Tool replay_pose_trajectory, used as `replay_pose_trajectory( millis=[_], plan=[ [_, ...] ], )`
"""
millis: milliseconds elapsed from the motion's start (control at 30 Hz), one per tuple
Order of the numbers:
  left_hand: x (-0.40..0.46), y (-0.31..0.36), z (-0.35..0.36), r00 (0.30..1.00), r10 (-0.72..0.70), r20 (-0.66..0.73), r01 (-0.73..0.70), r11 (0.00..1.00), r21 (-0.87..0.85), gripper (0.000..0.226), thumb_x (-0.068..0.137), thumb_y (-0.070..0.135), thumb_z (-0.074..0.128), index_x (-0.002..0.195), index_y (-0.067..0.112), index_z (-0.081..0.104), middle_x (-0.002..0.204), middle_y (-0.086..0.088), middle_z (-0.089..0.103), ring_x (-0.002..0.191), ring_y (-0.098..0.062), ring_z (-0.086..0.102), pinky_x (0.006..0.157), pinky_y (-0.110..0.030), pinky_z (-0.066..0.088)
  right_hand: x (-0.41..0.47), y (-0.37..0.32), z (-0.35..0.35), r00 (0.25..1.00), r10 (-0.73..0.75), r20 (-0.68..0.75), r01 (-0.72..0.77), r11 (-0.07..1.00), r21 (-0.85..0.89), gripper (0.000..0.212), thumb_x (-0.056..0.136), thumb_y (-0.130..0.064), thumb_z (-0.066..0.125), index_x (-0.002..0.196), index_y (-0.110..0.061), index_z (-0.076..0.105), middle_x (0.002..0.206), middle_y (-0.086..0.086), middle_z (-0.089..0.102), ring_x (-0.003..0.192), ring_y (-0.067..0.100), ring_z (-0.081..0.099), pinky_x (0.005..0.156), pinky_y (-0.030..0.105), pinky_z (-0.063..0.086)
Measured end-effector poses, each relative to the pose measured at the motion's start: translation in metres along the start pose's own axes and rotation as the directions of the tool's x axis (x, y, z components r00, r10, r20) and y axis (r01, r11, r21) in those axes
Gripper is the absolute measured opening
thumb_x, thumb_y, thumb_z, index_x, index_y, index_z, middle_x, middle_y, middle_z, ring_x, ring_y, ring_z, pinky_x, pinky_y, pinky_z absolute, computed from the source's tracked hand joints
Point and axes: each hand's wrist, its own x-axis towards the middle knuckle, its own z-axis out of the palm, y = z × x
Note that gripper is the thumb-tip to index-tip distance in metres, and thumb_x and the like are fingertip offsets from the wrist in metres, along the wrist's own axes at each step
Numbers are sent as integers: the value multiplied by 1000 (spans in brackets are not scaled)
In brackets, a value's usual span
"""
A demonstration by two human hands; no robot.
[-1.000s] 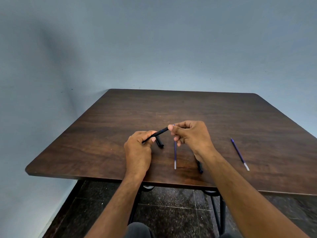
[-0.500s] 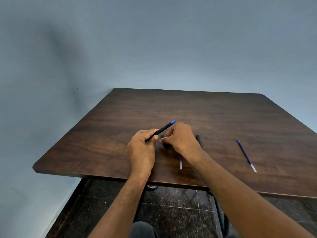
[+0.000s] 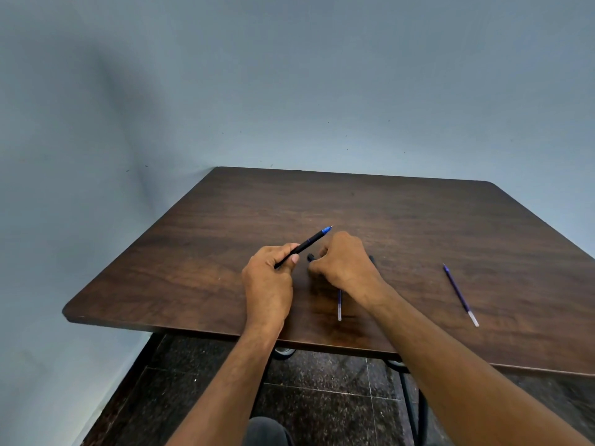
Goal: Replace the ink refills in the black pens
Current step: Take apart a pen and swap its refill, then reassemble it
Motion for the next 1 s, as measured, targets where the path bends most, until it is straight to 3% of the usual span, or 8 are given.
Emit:
replay_pose_trajectory(
  millis=[100, 200, 300, 400, 467, 567, 800, 1000],
  plan=[
    [-1, -1, 0, 1000, 17, -6, -17, 1000, 15, 27, 87, 8, 75, 103, 30, 77, 95, 22, 71, 97, 11, 64, 89, -12, 50, -3, 13, -10, 1000, 15, -27, -11, 991, 132, 30, 82, -12, 74, 56, -2, 62, 46, -2, 52, 40, 8, 42, 39, 17, 33],
    [-1, -1, 1, 1000, 8, -1, -8, 999, 33, 28, 86, 10, 75, 101, 33, 77, 94, 24, 70, 96, 13, 63, 85, -9, 47, -5, 27, -25, 992, 67, -107, -21, 924, 383, 13, 82, -8, 77, 72, -1, 73, 61, 8, 67, 45, 9, 54, 46, 23, 49],
    [-1, -1, 2, 1000, 12, 13, -13, 999, 52, 30, 86, 10, 76, 100, 36, 76, 93, 26, 70, 96, 14, 62, 85, -12, 46, -7, 38, -38, 990, 106, -97, -9, 720, 694, 6, 87, -2, 75, 87, 1, 70, 78, 19, 74, 55, 19, 69, 58, 32, 61],
    [-2, -1, 1, 1000, 24, 16, -25, 999, 47, 31, 86, 8, 76, 100, 35, 77, 95, 23, 71, 97, 9, 64, 90, -18, 49, -9, 42, -47, 995, 75, -71, 22, 516, 856, 8, 94, -3, 68, 96, 5, 67, 86, 24, 76, 74, 35, 77, 66, 37, 63],
    [-2, -1, 1, 1000, 18, 16, -18, 998, 55, 31, 86, 9, 76, 99, 37, 76, 95, 22, 72, 97, 9, 64, 90, -19, 50, -10, 39, -46, 997, 31, -64, 44, 438, 898, 9, 97, -4, 64, 98, 4, 65, 90, 25, 76, 82, 40, 77, 72, 41, 64],
    [-3, 1, 1, 1000, 15, 20, -16, 997, 72, 31, 86, 9, 75, 98, 38, 75, 94, 23, 71, 96, 10, 63, 90, -19, 51, -12, 34, -42, 997, -5, -74, 70, 403, 913, 9, 97, -6, 65, 100, 3, 65, 93, 24, 77, 86, 39, 76, 76, 43, 63],
    [-3, 2, 0, 1000, 17, 24, -19, 998, 62, 28, 87, 9, 75, 102, 32, 77, 96, 19, 72, 96, 7, 64, 92, -21, 52, -10, 31, -34, 998, 5, -58, 50, 427, 903, 17, 94, -5, 67, 107, 6, 66, 94, 22, 78, 89, 38, 76, 83, 46, 62],
    [-2, 1, 0, 999, 43, 19, -44, 996, 75, 29, 86, 9, 76, 99, 35, 77, 94, 22, 71, 96, 9, 64, 90, -21, 53, -10, 31, -29, 999, 8, -44, 36, 437, 899, 16, 93, -5, 69, 103, 7, 66, 93, 23, 77, 88, 39, 76, 80, 45, 64]
  ],
)
